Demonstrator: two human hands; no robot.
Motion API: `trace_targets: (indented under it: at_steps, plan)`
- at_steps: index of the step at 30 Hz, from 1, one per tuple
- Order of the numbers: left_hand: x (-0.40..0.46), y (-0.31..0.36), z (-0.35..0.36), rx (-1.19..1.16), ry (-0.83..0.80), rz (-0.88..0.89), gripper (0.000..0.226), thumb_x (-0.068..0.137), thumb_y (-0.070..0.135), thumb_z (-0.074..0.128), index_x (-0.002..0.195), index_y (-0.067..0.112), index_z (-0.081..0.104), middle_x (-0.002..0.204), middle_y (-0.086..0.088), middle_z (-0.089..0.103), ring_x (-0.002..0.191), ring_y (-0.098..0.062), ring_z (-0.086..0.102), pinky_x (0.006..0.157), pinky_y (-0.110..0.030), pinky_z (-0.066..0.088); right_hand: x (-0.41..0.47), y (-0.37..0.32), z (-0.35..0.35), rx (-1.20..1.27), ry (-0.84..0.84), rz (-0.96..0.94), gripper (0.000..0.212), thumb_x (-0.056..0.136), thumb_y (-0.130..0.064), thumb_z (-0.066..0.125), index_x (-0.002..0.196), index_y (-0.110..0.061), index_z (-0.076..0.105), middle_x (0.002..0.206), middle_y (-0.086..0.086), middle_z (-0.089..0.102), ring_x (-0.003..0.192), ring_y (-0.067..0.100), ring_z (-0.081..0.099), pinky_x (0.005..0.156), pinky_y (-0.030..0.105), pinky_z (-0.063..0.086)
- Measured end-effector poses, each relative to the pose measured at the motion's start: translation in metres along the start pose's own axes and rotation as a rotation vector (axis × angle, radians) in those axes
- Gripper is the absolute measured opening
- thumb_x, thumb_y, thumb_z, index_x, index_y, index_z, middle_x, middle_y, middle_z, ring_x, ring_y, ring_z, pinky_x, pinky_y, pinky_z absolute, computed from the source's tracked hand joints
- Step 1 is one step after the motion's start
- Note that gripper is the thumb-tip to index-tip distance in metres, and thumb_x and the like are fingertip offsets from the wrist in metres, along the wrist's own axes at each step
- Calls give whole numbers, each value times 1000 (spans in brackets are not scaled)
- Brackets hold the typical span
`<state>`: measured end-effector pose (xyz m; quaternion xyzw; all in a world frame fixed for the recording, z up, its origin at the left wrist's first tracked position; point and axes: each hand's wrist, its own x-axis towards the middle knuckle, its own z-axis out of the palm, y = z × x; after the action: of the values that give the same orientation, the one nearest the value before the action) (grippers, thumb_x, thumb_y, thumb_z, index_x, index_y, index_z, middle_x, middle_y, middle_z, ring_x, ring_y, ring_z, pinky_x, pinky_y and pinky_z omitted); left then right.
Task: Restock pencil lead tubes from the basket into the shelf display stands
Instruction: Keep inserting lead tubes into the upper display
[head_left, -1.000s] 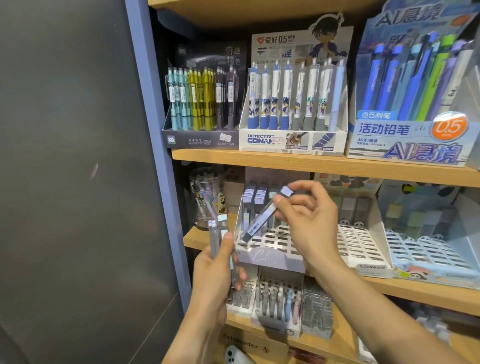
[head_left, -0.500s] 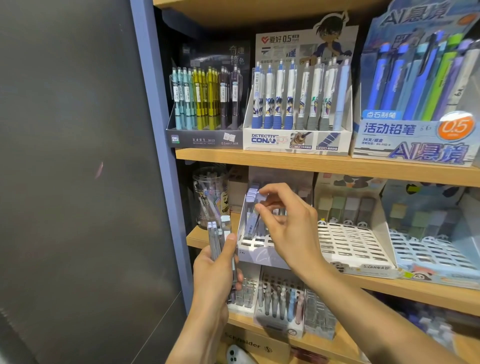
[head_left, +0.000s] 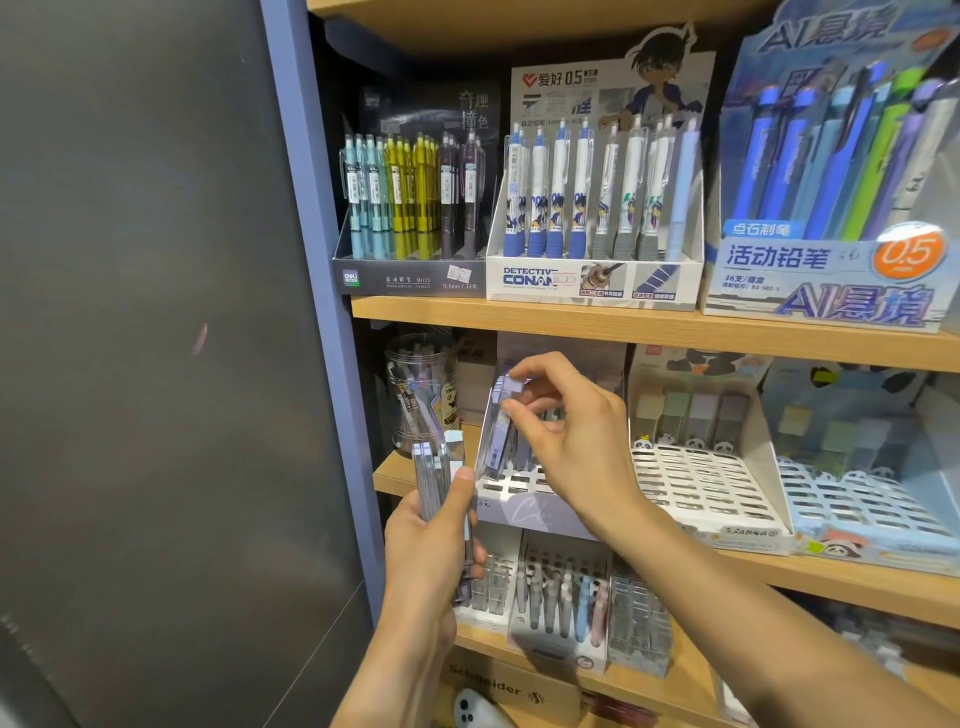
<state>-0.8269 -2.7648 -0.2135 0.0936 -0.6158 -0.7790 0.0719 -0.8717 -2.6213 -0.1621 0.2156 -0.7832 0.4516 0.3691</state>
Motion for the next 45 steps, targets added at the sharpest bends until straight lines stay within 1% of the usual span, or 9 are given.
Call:
trace_targets:
  at_steps: [9,15,25,27,29,32,35,41,45]
  plan:
    - [0,-1,1,-9,-16,-2,33,94,42,72,96,9,64,76,-9,58,45,-13,50,42,-22,45,1,8,-9,18,-29,33,23,91,-11,75,110,-20,66,92,-3,69,83,10,66,65,11,54]
    - [-1,0,3,-15,-21,3,33,93,41,73,91,10,64,74,-8,58,45,-15,50,42,-24,45,0,14,2,-147,-132,-90,24,91,-13,75,112,-21,67,101,-4,60,84,9,63,70,31,61]
    - [-7,4,6,-74,-90,26,30,90,44,76,95,15,68,72,-5,58,46,-15,47,47,-30,42,-3,12,-1,-305,-190,-27,39,92,-11,73,128,-25,68,100,-7,49,73,11,54,73,31,51]
    - [-8,5,6,-78,-114,46,29,89,44,76,97,16,71,70,-3,58,46,-15,46,47,-31,40,-6,5,-4,-200,-116,103,31,93,-17,72,122,-27,68,93,-8,60,71,10,59,71,25,50]
    - [-9,6,7,-67,-151,63,27,89,43,76,100,19,74,67,-1,58,45,-15,45,44,-30,37,-10,-5,-6,42,-126,340,26,92,-26,74,116,-28,63,83,-5,71,67,10,66,69,32,57]
    - [-12,7,8,-36,-207,65,30,89,44,76,103,18,74,67,-1,59,45,-16,45,42,-28,34,-17,-15,-9,353,-195,577,34,90,-18,78,119,-21,60,81,3,77,62,15,70,66,34,60]
    - [-14,5,9,-2,-238,60,35,89,47,74,101,15,70,67,-3,59,45,-16,45,42,-29,34,-22,-18,-16,500,-140,658,36,88,-9,78,120,-15,62,81,10,77,60,12,68,64,23,57]
    - [-12,2,8,7,-252,-6,49,98,55,60,108,7,64,64,-9,50,43,-17,43,40,-28,35,-28,-9,-40,507,73,628,32,87,-9,78,115,-18,65,84,9,78,74,20,74,74,33,60]
    - [-8,-2,7,-23,-246,-45,38,101,48,60,108,10,58,65,-2,49,44,-18,43,39,-27,34,-21,9,-55,352,259,479,29,89,-10,78,112,-20,63,84,8,76,79,24,75,79,39,62]
